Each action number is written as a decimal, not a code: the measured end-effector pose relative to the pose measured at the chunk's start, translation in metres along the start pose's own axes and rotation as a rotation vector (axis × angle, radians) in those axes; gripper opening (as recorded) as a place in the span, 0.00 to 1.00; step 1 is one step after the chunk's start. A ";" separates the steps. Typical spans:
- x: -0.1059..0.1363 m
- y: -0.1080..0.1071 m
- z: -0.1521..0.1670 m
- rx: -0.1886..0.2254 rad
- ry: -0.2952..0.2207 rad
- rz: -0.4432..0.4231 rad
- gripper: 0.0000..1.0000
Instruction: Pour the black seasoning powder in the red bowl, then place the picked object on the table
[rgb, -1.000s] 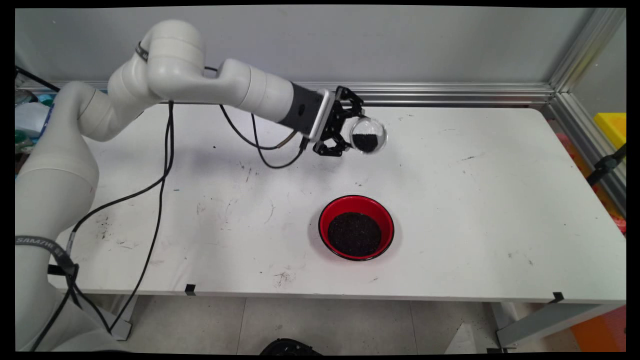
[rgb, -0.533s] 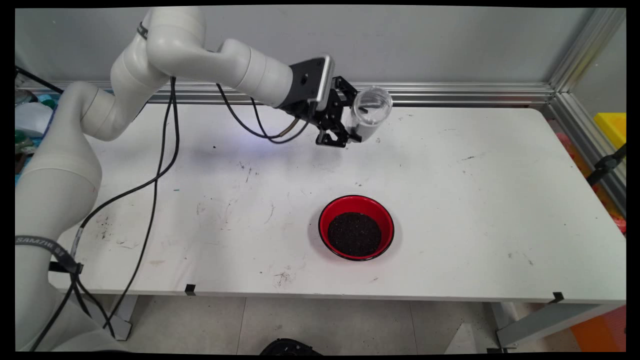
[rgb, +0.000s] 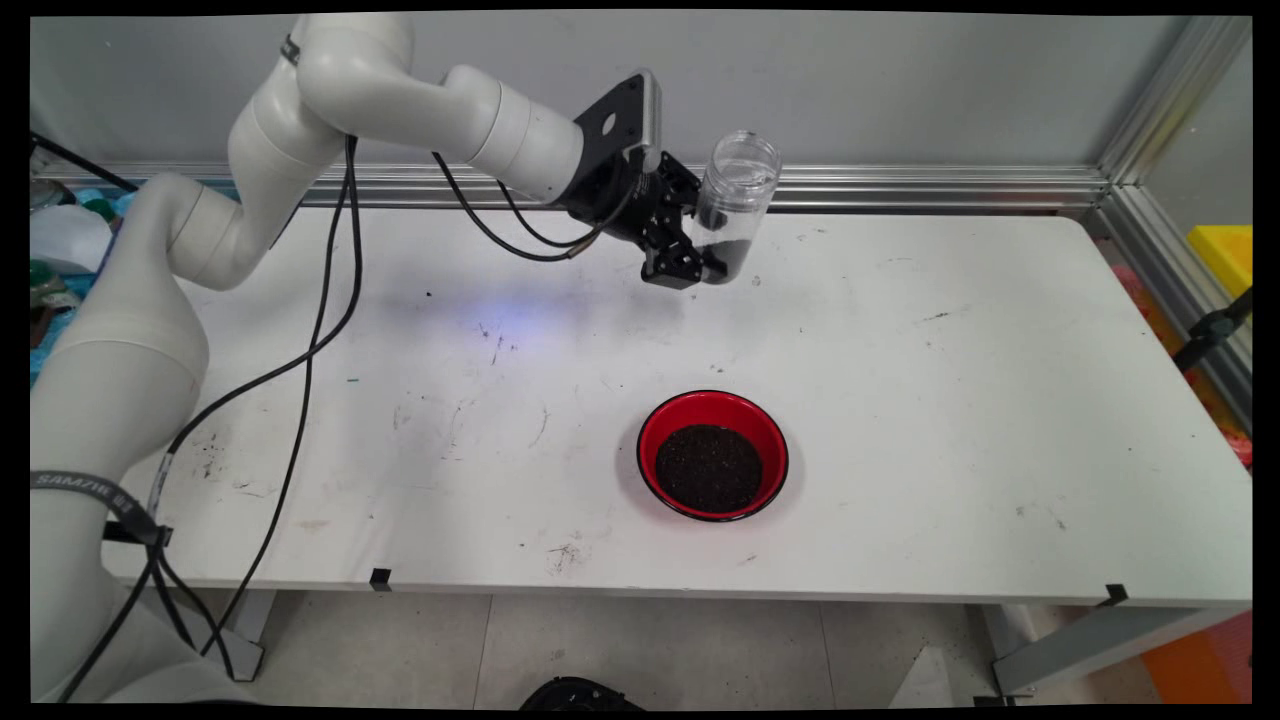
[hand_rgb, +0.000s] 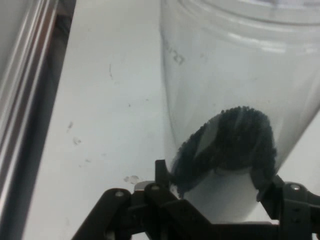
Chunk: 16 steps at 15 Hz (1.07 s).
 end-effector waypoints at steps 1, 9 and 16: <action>-0.002 0.000 0.002 -0.005 0.003 -0.028 0.00; -0.025 0.009 0.020 -0.054 0.016 -0.175 0.00; -0.043 0.014 0.037 -0.083 0.046 -0.245 0.00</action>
